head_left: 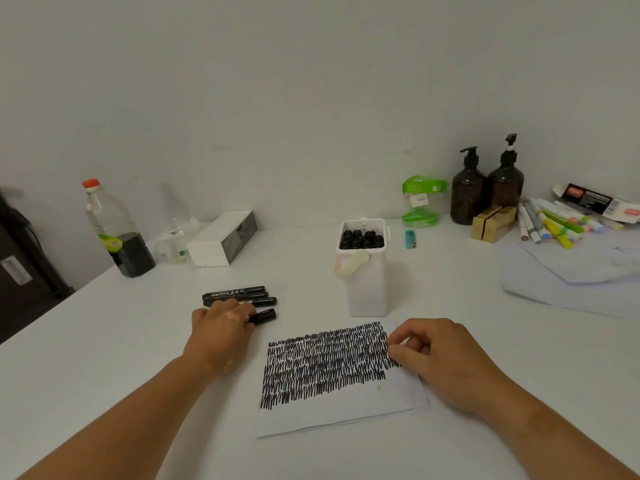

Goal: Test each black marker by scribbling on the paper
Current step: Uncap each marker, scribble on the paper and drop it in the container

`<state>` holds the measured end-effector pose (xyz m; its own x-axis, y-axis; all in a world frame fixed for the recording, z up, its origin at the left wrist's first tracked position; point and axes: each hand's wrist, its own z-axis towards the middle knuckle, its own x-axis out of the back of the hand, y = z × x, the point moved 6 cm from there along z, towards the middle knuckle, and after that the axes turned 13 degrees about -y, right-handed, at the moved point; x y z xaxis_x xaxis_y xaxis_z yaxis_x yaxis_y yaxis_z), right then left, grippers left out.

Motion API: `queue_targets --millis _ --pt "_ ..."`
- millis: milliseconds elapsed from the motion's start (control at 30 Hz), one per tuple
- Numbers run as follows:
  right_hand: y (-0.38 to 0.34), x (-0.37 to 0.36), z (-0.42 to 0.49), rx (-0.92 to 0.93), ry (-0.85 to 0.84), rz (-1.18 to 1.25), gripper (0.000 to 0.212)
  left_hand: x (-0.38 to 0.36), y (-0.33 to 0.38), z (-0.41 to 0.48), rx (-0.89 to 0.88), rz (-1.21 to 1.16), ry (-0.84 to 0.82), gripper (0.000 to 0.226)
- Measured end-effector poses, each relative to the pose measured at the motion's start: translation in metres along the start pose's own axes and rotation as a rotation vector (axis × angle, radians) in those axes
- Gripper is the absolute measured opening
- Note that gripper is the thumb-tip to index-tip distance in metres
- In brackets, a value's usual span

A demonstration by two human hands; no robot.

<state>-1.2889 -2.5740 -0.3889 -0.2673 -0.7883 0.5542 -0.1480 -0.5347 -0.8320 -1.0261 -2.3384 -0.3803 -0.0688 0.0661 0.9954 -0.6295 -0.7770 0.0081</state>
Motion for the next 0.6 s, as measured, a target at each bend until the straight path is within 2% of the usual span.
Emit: queue_targets --millis 100,200,267,367,467,533,600 --pt "-0.002 0.0 -0.001 0.001 0.009 -0.002 0.008 0.014 0.007 -0.006 -0.062 -0.07 0.078 0.023" --pt "-0.005 0.001 -0.002 0.012 0.028 0.0 0.008 0.039 0.026 -0.013 -0.126 -0.394 0.168 0.014" --pt "-0.009 0.002 -0.003 0.022 0.047 0.007 0.009 0.05 0.043 -0.016 -0.133 -0.665 0.123 0.008" --pt "-0.014 0.001 -0.005 0.046 0.057 0.0 0.011 0.054 0.075 -0.026 -0.219 -1.068 -0.023 0.011" --pt "-0.016 0.0 -0.006 0.071 0.041 0.02 0.009 0.048 0.104 -0.038 -0.299 -1.349 -0.139 0.004" --pt "-0.017 -0.001 -0.005 0.083 0.018 0.039 0.008 0.042 0.118 -0.04 -0.311 -1.514 -0.178 0.012" --pt "-0.021 -0.001 -0.006 0.1 -0.012 0.069 0.019 0.033 0.129 -0.04 -0.305 -1.649 -0.202 0.022"
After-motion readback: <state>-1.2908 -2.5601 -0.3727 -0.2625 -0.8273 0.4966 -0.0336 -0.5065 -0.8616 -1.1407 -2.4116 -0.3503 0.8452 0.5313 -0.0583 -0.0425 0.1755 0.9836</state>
